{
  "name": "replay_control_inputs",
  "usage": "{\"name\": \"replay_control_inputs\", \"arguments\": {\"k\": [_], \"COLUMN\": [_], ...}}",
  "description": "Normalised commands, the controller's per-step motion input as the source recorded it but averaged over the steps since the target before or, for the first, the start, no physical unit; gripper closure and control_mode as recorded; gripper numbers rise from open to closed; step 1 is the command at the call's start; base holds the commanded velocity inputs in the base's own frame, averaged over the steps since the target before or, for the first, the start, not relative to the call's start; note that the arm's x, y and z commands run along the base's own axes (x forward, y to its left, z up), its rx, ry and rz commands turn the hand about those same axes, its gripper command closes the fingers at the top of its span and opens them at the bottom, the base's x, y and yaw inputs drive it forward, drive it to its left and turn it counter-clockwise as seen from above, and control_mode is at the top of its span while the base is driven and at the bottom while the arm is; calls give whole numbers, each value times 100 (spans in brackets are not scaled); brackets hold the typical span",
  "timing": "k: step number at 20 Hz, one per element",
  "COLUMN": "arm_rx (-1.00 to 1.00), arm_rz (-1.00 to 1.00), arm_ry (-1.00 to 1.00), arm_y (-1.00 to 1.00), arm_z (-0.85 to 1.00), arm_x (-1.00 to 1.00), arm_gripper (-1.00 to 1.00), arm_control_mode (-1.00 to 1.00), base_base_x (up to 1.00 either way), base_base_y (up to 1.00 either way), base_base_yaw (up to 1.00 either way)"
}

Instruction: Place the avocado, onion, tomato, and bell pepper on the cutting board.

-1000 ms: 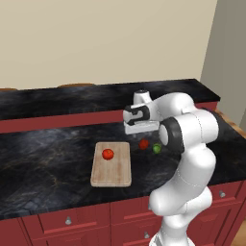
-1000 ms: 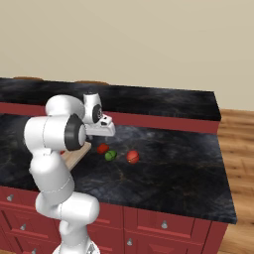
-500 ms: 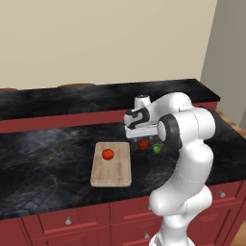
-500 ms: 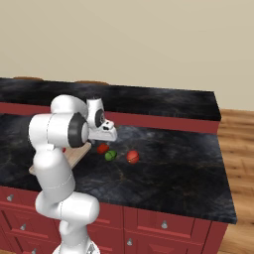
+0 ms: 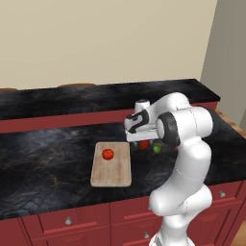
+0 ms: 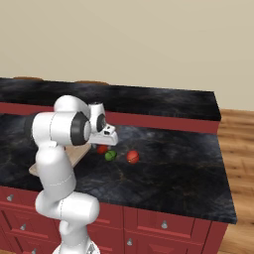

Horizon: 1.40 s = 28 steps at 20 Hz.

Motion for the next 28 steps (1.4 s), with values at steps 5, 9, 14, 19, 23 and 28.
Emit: {"name": "replay_control_inputs", "arguments": {"k": [5,9,14,19,23,28], "arm_rx": [0,0,2,4,2,1], "arm_rz": [-2,-2,0,0,0,0], "arm_ry": [2,1,-5,-10,-10,-5], "arm_y": [-2,0,-1,16,37,50], "arm_z": [-25,-14,22,63,62,50], "arm_x": [0,0,-18,-36,-40,-34], "arm_gripper": [-100,100,100,100,100,100], "arm_control_mode": [-100,-100,-100,-100,-100,-100], "base_base_x": [0,0,0,0,0,0], "base_base_y": [0,0,0,0,0,0], "base_base_yaw": [0,0,0,0,0,0]}}
